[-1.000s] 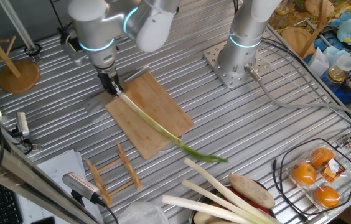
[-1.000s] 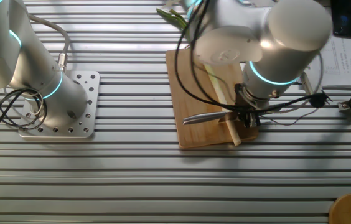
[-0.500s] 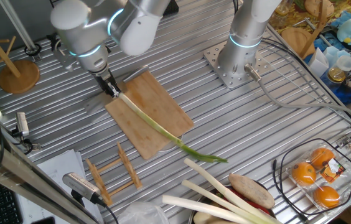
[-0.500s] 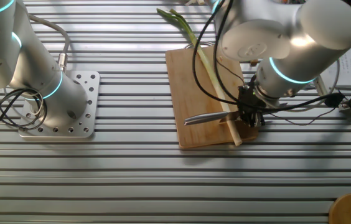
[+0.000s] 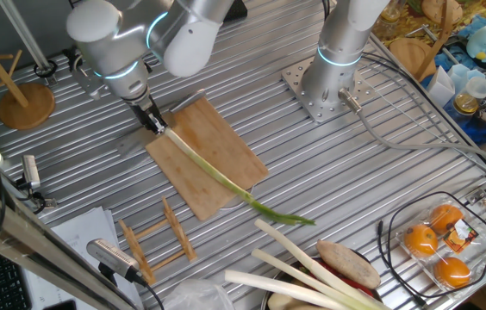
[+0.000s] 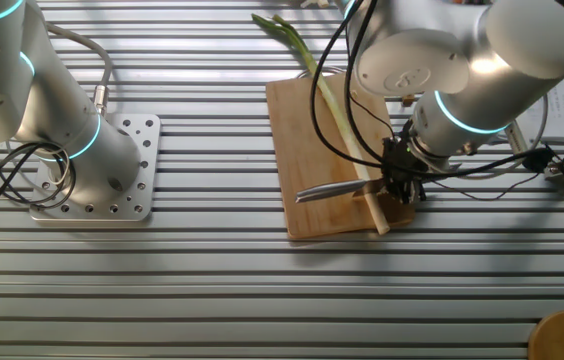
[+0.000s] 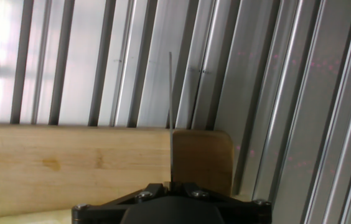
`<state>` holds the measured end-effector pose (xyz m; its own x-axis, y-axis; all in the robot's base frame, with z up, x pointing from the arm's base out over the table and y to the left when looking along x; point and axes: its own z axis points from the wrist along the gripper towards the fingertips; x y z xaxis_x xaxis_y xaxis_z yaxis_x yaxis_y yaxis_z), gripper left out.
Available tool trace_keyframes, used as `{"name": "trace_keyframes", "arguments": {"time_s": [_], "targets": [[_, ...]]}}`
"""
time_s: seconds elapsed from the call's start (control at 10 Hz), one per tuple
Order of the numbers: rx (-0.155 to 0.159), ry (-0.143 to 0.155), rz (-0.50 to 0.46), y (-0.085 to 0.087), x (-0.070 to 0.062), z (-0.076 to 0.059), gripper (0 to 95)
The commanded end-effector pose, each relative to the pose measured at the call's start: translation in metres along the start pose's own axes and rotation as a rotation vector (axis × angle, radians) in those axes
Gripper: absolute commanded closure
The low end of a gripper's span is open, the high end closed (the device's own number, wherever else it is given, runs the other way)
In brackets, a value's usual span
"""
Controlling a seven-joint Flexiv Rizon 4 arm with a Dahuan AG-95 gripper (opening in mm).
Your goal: Chop the scallions
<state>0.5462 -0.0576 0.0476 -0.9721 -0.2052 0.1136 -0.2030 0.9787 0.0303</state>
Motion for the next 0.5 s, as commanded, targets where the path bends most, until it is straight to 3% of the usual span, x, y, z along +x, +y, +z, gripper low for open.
{"name": "trace_keyframes", "arguments": {"time_s": [0.1,0.5], "targets": [[-0.003,-0.001,-0.002,0.0003,0.0006,-0.0018,95.0],[0.003,0.020,-0.005,0.0011,0.0077,0.0022,95.0]]}}
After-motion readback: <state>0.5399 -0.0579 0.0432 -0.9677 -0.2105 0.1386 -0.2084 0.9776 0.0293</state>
